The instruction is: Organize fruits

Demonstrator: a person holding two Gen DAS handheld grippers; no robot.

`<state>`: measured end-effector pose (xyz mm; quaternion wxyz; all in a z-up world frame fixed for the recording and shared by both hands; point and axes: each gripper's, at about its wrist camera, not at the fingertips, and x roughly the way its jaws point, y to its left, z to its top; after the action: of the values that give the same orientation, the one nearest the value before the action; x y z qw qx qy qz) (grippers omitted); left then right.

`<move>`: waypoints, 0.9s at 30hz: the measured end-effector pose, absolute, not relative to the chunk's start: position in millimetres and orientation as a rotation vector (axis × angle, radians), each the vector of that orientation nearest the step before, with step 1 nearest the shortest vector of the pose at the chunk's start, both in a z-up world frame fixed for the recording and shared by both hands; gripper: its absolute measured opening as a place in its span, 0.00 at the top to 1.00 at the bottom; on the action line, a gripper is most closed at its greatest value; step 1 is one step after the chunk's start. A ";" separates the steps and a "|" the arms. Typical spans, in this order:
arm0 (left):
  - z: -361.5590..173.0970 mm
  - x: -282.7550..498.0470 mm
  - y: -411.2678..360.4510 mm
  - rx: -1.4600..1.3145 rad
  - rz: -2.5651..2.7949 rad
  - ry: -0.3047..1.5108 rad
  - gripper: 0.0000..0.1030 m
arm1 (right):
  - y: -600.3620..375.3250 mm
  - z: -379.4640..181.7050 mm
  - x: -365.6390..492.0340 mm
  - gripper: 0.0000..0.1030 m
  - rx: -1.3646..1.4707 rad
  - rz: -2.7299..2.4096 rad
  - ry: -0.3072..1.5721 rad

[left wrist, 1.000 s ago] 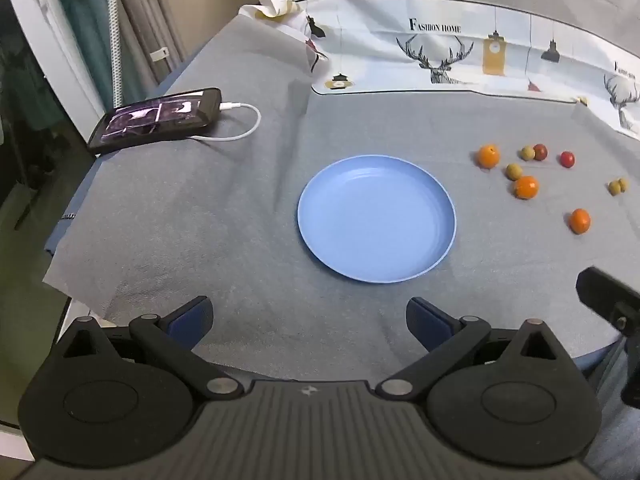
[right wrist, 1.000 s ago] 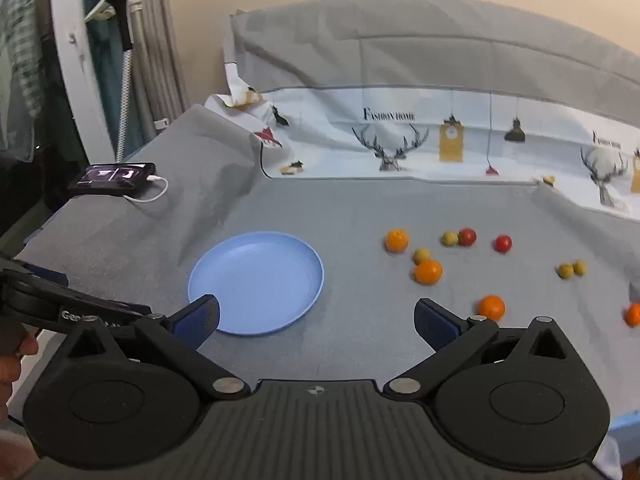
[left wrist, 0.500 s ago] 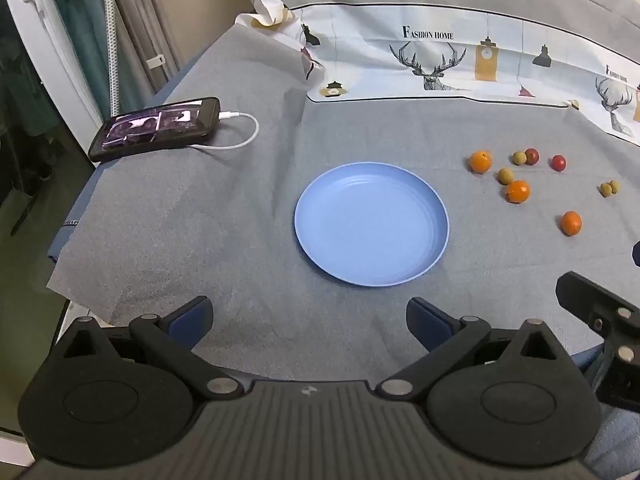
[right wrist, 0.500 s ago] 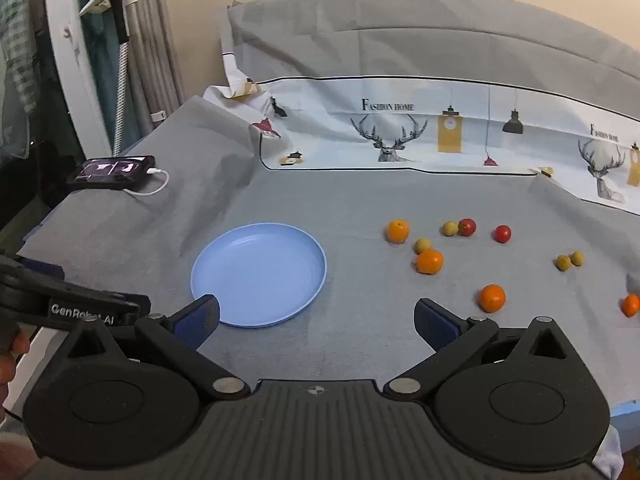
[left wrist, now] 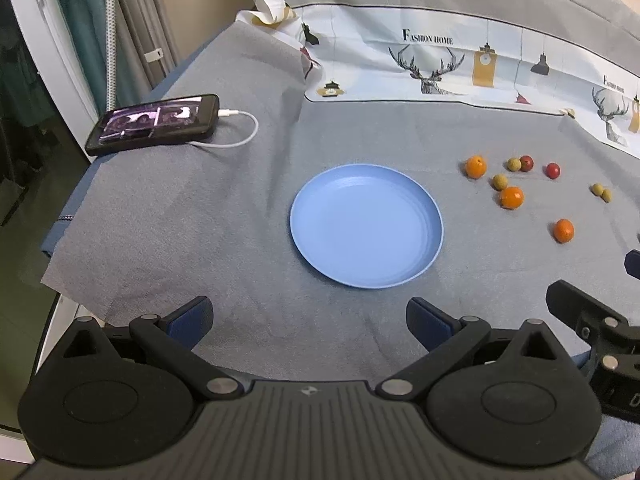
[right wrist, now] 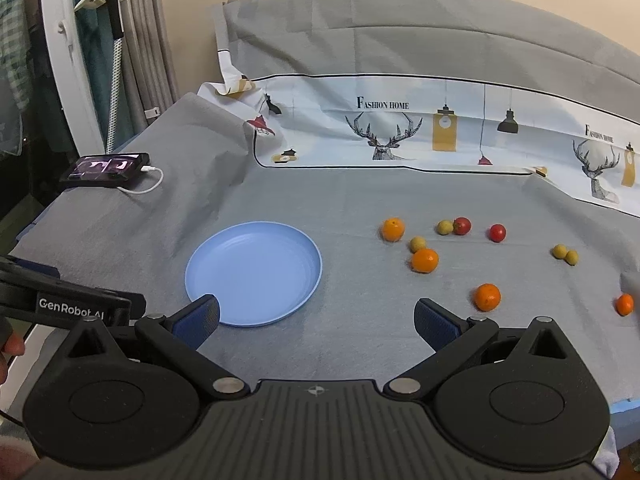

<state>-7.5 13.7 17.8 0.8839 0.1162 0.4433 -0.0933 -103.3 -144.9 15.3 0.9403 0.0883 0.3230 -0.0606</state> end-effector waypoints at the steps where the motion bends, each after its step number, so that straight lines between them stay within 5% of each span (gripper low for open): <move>1: 17.7 -8.4 14.3 0.239 -0.192 0.921 0.00 | -144.3 16.1 -103.3 0.00 0.176 -0.121 0.657; 27: 16.7 -10.7 13.3 0.260 -0.190 0.929 0.00 | -142.1 12.3 -102.7 0.00 0.177 -0.121 0.667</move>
<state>-10.7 13.3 16.7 0.8815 0.1247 0.4462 -0.0912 -102.7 -142.1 12.3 0.9393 0.0866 0.3265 -0.0594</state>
